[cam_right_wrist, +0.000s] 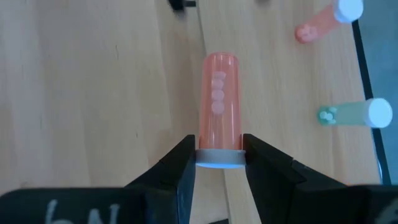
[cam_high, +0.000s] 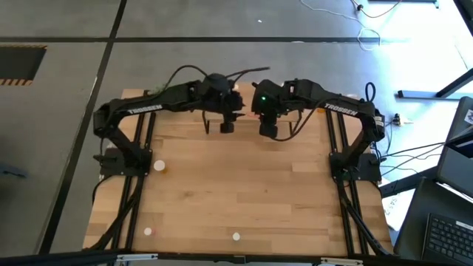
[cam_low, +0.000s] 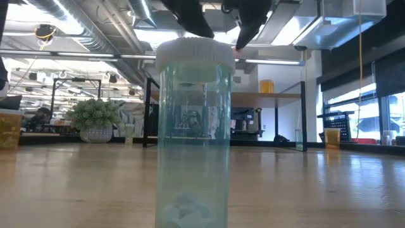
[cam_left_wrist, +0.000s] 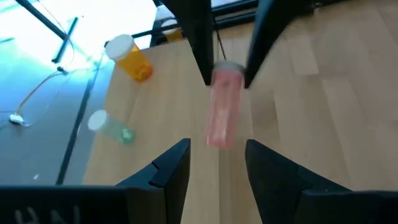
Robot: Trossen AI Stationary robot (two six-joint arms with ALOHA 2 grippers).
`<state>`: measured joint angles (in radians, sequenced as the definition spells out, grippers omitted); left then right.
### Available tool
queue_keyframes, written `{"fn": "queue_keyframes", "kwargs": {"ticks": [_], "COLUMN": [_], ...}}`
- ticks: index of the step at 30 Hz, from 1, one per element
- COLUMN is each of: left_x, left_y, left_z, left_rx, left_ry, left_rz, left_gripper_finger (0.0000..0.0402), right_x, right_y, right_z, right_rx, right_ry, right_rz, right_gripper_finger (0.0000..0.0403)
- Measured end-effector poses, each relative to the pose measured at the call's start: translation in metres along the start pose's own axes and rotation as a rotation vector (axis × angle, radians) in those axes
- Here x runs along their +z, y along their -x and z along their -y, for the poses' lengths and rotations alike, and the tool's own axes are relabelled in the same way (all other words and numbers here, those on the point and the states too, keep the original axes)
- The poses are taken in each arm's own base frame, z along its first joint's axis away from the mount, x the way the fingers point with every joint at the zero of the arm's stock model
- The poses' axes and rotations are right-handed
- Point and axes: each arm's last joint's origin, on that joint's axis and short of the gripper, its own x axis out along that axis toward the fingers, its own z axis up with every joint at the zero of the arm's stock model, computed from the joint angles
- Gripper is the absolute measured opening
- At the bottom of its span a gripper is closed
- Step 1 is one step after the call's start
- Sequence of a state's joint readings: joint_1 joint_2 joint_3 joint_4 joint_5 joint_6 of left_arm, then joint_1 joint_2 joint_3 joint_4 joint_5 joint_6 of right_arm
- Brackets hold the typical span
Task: Pick and place medicine bottles onto shelf by color
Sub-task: Put the top pink pill bottle on the shelf aligned with the other pink pill bottle
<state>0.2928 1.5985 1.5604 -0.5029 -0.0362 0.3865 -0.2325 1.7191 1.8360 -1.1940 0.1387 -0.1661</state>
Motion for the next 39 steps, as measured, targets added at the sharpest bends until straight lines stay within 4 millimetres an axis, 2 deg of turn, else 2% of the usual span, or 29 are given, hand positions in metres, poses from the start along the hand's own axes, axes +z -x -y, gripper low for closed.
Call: {"fn": "queue_keyframes", "kwargs": {"ticks": [6,17,24,39], "left_x": [-0.005,-0.005,-0.009,-0.012], "left_y": [-0.021,-0.021,-0.036,-0.041], "left_z": [0.003,-0.003,-0.002,0.000], "left_rx": [-0.041,-0.038,-0.062,-0.068], "left_ry": [0.000,-0.024,-0.004,-0.030], "left_rz": [-0.010,0.015,0.018,-0.006], "left_gripper_finger": [0.0149,0.0149,0.0149,0.0149], "right_x": [0.001,0.002,0.002,0.003], "right_y": [0.000,0.000,0.000,0.000], "right_z": [0.000,0.000,0.000,0.000], "right_rx": [-0.001,-0.003,-0.004,-0.004], "right_ry": [0.000,-0.002,0.001,-0.001], "right_rz": [0.009,0.019,0.025,0.031], "right_gripper_finger": [0.0127,0.0127,0.0127,0.0127]}}
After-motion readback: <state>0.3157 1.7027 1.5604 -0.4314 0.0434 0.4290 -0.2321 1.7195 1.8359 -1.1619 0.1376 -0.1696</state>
